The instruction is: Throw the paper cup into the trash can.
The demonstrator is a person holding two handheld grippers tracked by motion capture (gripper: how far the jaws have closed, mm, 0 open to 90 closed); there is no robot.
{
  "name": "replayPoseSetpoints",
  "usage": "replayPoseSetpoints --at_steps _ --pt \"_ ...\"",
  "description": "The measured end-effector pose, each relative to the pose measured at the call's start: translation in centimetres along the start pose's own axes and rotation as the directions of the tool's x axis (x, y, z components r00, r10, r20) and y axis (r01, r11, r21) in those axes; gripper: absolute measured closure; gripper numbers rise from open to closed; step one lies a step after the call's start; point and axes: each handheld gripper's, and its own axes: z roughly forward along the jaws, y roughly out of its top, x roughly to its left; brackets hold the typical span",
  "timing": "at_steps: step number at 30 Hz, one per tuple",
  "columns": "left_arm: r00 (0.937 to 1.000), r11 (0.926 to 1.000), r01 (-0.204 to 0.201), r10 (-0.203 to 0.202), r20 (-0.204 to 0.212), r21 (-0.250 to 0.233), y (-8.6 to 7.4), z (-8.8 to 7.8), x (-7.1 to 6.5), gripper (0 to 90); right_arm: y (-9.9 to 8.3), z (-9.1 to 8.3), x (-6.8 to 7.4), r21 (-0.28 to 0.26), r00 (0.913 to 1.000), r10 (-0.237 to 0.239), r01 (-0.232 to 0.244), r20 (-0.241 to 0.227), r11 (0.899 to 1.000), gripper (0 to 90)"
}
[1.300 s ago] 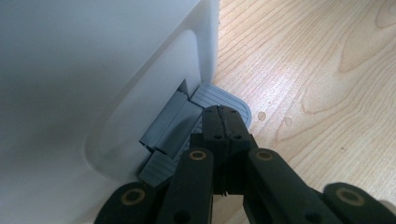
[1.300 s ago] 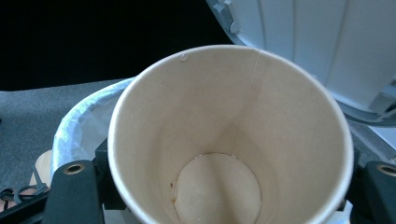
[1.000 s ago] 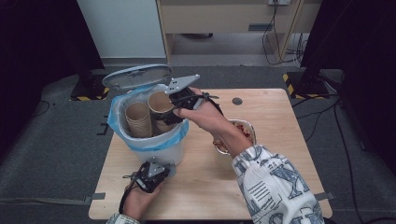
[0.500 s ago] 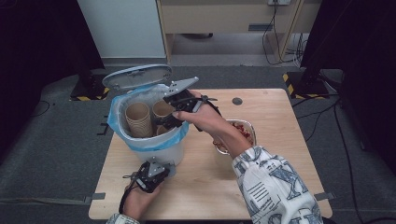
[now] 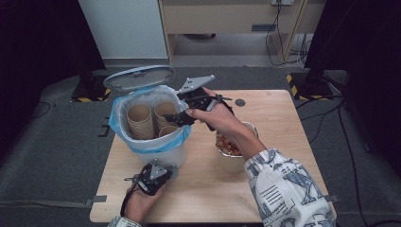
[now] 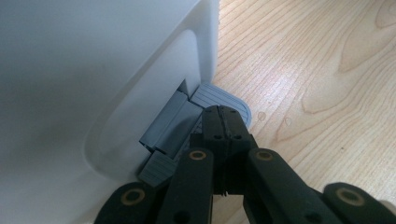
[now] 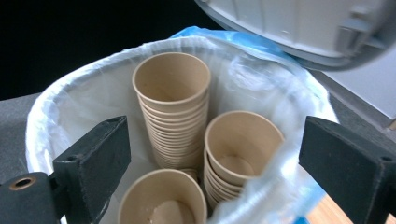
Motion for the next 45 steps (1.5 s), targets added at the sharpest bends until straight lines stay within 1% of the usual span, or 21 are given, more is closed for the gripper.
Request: replayPoseSetpoints --at_steps 10,18,22,31,36,43,45 --pt "1.0000 1.0000 0.001 -0.001 0.000 -0.001 0.0 0.0 0.0 89.9 -1.1 -2.0 -1.4 -0.006 0.9982 0.027 -0.027 0.053 1.000 8.0" --pt "1.0000 1.0000 -0.002 0.002 0.000 -0.001 0.0 0.0 0.0 89.8 -1.5 -3.2 -2.3 -0.011 0.9939 0.040 -0.039 0.103 0.999 7.2" --pt "1.0000 1.0000 -0.003 0.003 0.000 0.000 0.0 0.0 0.0 89.8 -1.9 -3.9 -2.9 -0.019 0.9892 0.057 -0.055 0.135 0.998 7.0" --pt "1.0000 1.0000 -0.002 0.002 0.000 0.000 0.0 0.0 0.0 89.8 -2.6 -5.3 -3.9 -0.022 0.9799 0.074 -0.071 0.185 0.997 6.1" --pt "1.0000 1.0000 -0.003 0.003 0.000 0.000 0.0 0.0 0.0 89.9 -3.1 -6.1 -4.5 -0.017 0.9720 0.085 -0.083 0.219 0.996 5.7" --pt "1.0000 1.0000 -0.002 0.002 0.000 0.000 0.0 0.0 0.0 89.8 -3.9 -7.2 -5.3 -0.010 0.9633 0.094 -0.095 0.251 0.995 5.2" --pt "1.0000 1.0000 -0.001 0.001 0.000 -0.001 0.0 0.0 0.0 89.8 -4.1 -7.6 -5.5 -0.011 0.9596 0.099 -0.099 0.263 0.995 5.2"
